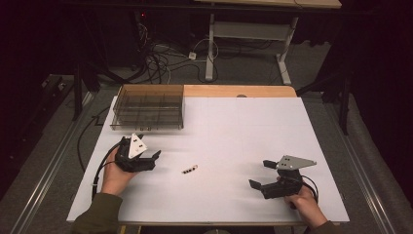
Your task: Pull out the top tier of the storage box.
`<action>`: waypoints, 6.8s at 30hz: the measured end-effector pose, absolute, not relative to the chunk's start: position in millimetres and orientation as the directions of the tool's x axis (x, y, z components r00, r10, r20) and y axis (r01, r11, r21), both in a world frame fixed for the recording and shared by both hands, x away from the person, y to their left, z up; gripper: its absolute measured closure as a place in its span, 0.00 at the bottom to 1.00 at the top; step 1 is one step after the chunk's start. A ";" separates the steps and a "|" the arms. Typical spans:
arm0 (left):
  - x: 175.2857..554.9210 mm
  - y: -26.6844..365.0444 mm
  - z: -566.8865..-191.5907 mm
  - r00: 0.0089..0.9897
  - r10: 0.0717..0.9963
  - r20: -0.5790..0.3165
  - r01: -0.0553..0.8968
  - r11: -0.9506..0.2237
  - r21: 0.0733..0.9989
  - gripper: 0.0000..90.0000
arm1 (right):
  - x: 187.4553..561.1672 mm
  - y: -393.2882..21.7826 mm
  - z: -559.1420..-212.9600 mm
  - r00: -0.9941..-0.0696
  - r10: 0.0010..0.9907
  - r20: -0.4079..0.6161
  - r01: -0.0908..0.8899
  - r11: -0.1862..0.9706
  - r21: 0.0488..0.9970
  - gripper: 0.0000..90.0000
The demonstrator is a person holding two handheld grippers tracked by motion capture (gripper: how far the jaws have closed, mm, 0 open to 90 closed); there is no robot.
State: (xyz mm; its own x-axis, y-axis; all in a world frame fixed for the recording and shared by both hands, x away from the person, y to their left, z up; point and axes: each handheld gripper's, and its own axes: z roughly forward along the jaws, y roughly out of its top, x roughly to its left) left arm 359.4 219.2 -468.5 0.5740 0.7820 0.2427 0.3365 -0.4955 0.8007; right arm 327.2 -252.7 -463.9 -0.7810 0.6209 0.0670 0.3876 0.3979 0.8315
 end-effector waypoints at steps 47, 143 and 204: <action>371.0 241.0 -459.4 0.611 0.787 -0.079 0.484 -0.293 0.825 0.70 | 326.9 -253.1 -463.0 -0.780 0.622 0.062 0.383 0.397 0.834 0.09; 450.7 214.7 -422.3 0.612 0.788 -0.071 0.545 -0.355 0.760 0.98 | 327.0 -253.2 -463.8 -0.780 0.622 0.066 0.388 0.398 0.831 0.09; 437.9 227.5 -425.6 0.589 0.807 -0.040 0.557 -0.370 0.743 0.98 | 327.3 -253.6 -463.1 -0.779 0.623 0.066 0.385 0.394 0.834 0.09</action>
State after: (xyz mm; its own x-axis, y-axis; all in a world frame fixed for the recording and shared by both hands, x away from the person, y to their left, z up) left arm 437.9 227.5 -425.6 0.5889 0.8072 -0.0401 0.5574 -0.3697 0.7433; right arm 327.3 -253.6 -463.1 -0.7794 0.6231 0.0656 0.3855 0.3943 0.8342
